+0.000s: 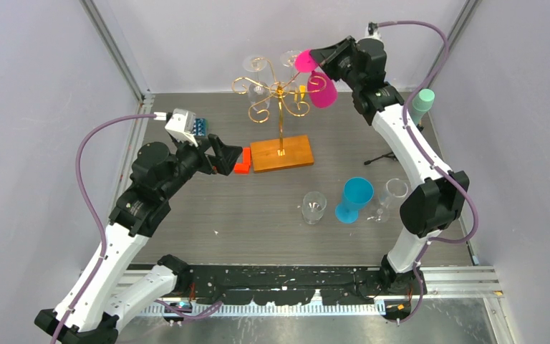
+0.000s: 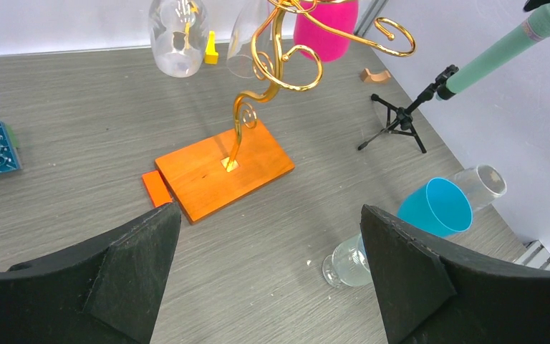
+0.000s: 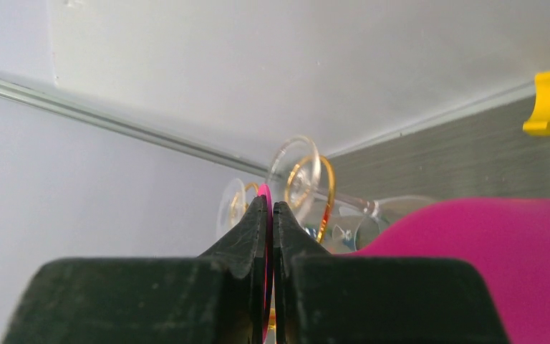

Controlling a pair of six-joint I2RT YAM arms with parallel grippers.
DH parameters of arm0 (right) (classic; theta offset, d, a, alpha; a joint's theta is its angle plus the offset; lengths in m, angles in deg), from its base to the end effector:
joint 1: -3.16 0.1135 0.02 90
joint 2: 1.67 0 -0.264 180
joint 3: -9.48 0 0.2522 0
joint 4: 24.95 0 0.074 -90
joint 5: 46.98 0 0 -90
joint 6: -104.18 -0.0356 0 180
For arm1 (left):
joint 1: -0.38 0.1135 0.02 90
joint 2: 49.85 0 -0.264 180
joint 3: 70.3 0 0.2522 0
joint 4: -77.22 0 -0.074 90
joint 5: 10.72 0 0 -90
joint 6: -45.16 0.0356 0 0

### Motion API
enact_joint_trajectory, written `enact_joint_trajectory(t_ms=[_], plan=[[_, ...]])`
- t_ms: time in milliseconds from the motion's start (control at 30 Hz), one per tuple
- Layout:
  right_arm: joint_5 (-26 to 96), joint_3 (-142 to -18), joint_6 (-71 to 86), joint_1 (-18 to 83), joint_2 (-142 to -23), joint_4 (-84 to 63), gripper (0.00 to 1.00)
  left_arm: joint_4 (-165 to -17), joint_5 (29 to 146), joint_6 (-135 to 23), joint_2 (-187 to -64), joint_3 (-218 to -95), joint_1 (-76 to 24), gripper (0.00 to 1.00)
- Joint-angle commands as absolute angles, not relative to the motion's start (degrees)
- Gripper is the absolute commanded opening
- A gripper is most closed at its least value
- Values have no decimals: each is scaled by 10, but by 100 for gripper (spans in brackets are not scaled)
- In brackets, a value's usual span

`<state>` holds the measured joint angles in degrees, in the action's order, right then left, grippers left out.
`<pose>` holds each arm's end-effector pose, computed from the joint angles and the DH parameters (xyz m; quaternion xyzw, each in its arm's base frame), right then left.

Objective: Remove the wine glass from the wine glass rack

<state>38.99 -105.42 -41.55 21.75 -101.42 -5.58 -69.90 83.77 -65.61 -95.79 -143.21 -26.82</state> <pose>0.3948 0.1354 0.4315 0.2105 0.7017 0.4314 0.5265 0.1500 -0.0802 0.4063 0.0678 0.7394 -0.2986 0.5996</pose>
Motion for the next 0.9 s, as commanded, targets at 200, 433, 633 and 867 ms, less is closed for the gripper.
enact_joint_trajectory(t_ms=[200,433,633,867], plan=[[443,-1111,-299,207,-977,-97,0,-700,821,-651,-953,-1446,-266,100],[379,-1109,-272,197,-925,-100,0,-702,845,-656,-976,-1457,-266,100],[308,-1098,-298,197,-853,-80,0,-724,873,-693,-983,-1467,-266,100],[224,-1022,-434,197,-751,-77,0,-758,937,-792,-991,-1481,-266,100]])
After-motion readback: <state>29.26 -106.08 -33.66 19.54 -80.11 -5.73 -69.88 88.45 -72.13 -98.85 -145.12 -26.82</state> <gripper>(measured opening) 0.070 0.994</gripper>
